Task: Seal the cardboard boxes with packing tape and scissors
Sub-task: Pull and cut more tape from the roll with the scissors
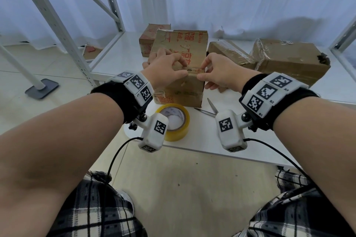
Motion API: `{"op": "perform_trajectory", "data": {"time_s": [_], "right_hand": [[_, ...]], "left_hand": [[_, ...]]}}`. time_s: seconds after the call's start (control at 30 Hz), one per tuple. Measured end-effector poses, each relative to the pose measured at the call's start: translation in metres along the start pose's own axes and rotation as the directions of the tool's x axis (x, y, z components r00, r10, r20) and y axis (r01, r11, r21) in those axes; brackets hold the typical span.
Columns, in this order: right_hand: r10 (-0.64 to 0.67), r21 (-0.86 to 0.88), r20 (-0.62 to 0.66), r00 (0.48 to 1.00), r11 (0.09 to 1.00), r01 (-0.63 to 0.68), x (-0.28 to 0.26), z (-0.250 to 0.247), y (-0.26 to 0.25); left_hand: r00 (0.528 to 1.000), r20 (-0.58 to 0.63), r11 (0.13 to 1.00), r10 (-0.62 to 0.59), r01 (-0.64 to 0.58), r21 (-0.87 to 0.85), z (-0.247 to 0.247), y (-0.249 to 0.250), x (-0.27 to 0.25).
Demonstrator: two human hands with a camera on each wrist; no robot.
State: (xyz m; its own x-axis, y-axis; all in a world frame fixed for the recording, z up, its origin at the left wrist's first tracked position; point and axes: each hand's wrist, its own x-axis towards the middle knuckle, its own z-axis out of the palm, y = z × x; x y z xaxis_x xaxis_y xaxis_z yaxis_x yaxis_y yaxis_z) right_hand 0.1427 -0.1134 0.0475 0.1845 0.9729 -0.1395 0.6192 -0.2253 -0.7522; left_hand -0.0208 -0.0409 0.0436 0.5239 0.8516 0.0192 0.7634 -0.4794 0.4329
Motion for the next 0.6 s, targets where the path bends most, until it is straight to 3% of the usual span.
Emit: {"op": "perform_trajectory", "data": {"time_s": [0.27, 0.6], "right_hand": [[-0.001, -0.018, 0.032, 0.999, 1.0, 0.002, -0.0026, 0.0012, -0.0028], [0.032, 0.014, 0.049, 0.998, 0.999, -0.032, -0.0018, 0.0015, -0.0037]], "left_hand": [[0.996, 0.093, 1.0, 0.012, -0.012, 0.006, -0.0054, 0.0058, 0.0042], [0.998, 0.057, 0.993, 0.019, -0.012, -0.115, 0.0005, 0.0063, 0.0065]]}}
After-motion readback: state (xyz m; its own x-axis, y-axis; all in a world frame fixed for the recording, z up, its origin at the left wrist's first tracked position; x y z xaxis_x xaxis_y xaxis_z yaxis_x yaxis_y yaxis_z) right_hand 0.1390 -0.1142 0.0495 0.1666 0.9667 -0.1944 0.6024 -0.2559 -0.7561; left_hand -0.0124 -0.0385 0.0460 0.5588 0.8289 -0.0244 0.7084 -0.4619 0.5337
